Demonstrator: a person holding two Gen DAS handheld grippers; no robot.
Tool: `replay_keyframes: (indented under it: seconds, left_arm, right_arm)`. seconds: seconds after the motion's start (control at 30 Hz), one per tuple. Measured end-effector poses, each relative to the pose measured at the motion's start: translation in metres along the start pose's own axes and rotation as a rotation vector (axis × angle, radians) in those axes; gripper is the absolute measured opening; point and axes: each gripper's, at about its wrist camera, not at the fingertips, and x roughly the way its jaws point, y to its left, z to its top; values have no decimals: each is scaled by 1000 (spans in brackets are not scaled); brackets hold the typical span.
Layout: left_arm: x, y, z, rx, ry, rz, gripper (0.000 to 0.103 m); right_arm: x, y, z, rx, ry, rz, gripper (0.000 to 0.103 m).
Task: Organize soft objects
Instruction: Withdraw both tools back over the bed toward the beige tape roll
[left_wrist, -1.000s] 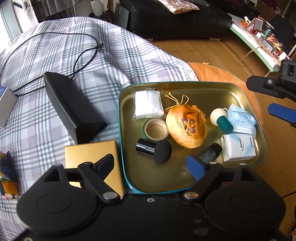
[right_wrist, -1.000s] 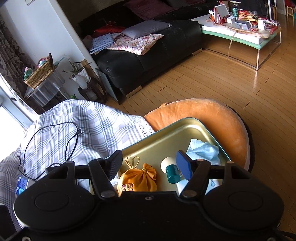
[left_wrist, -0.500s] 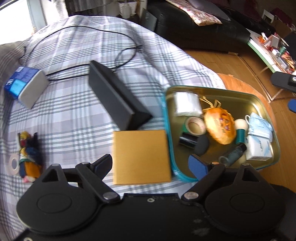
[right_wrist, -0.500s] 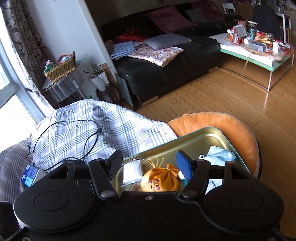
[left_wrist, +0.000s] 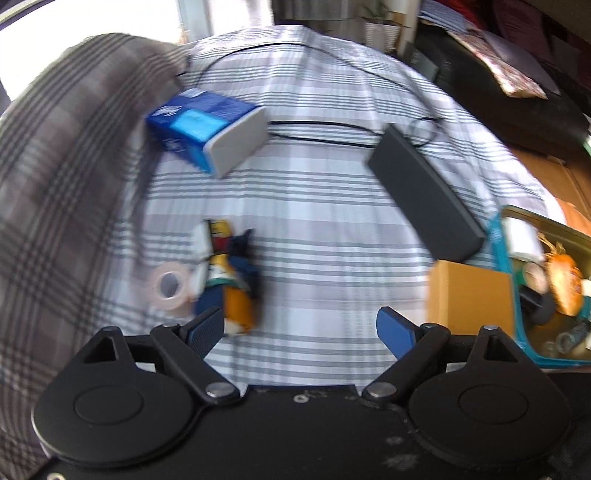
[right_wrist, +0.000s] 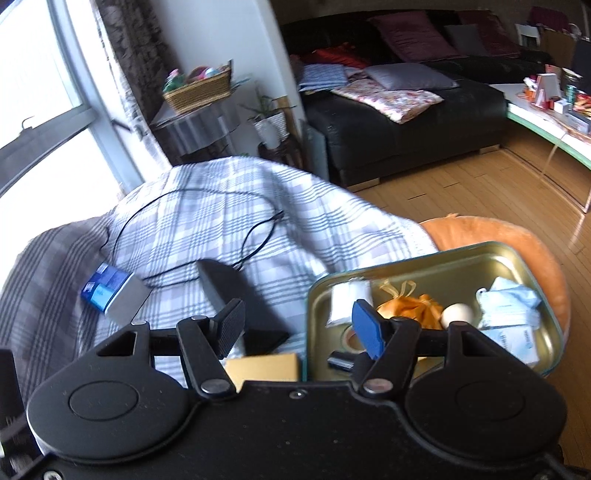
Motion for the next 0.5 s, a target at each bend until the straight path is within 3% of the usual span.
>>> replay_keyframes:
  seconds: [0.27, 0.5]
  left_arm:
    - [12, 71, 6, -127, -20, 139, 89]
    - [30, 114, 22, -250, -10, 216, 89]
  right_arm:
    - [15, 32, -34, -89, 67, 82, 62]
    - [28, 42, -52, -126, 120, 78, 62]
